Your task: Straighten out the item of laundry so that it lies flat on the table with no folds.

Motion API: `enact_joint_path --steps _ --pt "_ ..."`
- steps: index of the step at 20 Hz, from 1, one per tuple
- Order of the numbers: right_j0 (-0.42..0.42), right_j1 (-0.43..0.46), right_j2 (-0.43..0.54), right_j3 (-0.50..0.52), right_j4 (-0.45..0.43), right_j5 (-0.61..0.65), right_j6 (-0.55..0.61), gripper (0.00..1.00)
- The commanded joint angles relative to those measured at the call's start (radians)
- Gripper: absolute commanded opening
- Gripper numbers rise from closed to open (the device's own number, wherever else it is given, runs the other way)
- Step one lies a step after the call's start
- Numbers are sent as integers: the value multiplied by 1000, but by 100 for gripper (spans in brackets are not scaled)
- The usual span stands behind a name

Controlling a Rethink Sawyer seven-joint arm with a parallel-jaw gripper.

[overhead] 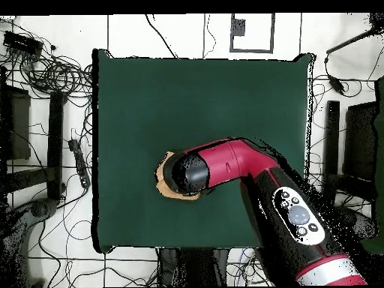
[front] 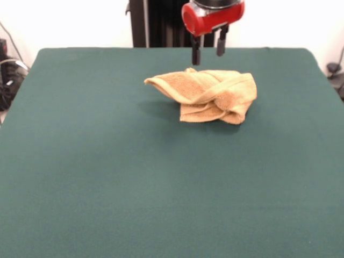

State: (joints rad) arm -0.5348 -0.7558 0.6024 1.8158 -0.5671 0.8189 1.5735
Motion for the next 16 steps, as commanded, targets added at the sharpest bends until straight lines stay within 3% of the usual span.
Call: enact_joint_path --steps 1,16 --pt "0 81 94 -38 -47 88 -279 100" --pt "-47 124 146 -64 -71 115 -338 100"
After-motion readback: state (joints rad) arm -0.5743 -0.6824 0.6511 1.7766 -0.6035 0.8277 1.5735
